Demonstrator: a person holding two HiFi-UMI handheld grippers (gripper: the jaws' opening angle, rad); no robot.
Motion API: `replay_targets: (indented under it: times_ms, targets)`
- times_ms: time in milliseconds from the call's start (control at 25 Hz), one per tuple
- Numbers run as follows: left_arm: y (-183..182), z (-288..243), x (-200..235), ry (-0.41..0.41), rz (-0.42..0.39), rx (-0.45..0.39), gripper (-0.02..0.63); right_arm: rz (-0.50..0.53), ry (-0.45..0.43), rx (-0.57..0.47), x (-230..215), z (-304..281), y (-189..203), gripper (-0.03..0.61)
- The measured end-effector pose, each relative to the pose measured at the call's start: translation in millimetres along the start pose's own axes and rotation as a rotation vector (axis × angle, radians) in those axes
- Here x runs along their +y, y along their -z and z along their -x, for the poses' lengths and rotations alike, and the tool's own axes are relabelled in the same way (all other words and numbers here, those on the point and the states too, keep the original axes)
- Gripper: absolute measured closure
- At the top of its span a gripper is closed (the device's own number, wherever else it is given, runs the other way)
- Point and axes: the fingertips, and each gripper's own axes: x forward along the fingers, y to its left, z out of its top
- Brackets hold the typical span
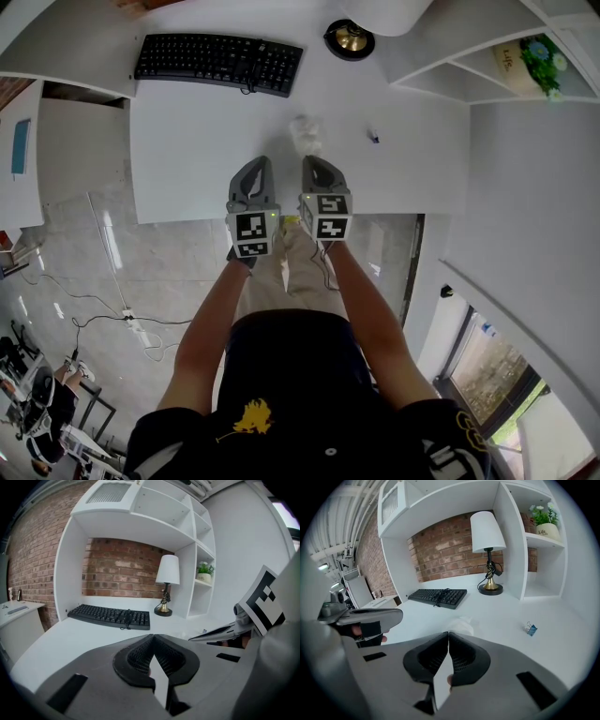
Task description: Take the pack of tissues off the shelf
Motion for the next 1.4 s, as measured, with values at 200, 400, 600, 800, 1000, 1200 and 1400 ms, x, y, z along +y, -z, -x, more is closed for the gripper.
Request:
replay_targets:
  times_ms: [200,400,600,800,1000,1200,1400]
  targets:
    - [4.1,-1.3,-4.3,0.006,0.002,0.007,0.595,-0.005,0.005,0.017,-3.9,-2.9,7.3,0.569]
    - [6.9,0.7,-7.4,0.009,0.005,0.013,0.595,-0.005,0.007,0.058,-1.9,-4.0,19.2,0.569]
    - [5.9,2.9,-12.5,0.021,-0.003,0.015,0.595,-0.007,0.002,0.084,-3.0,-3.9,28.8,0.568]
    - [5.5,4.8,-10.4,0.022,-0.005,0.013,0.595,-0.006,-0.007,0.092,-0.8,-7.7,34.5,0.549]
    - [6.9,9.6,-10.3,0.039,-0.024,0.016,0.595,-0.036,-0.019,0.105,5.7,-5.4,34.9,0.521]
    - [5.2,16.6,-5.8,0.043,-0.054,0.016,0.595,-0.043,-0.023,0.110,8.2,-1.6,34.2,0.495]
    - [-3.1,32.6,-4.0,0.058,-0.096,0.008,0.595,-0.038,-0.017,0.101,10.9,11.9,24.5,0.466]
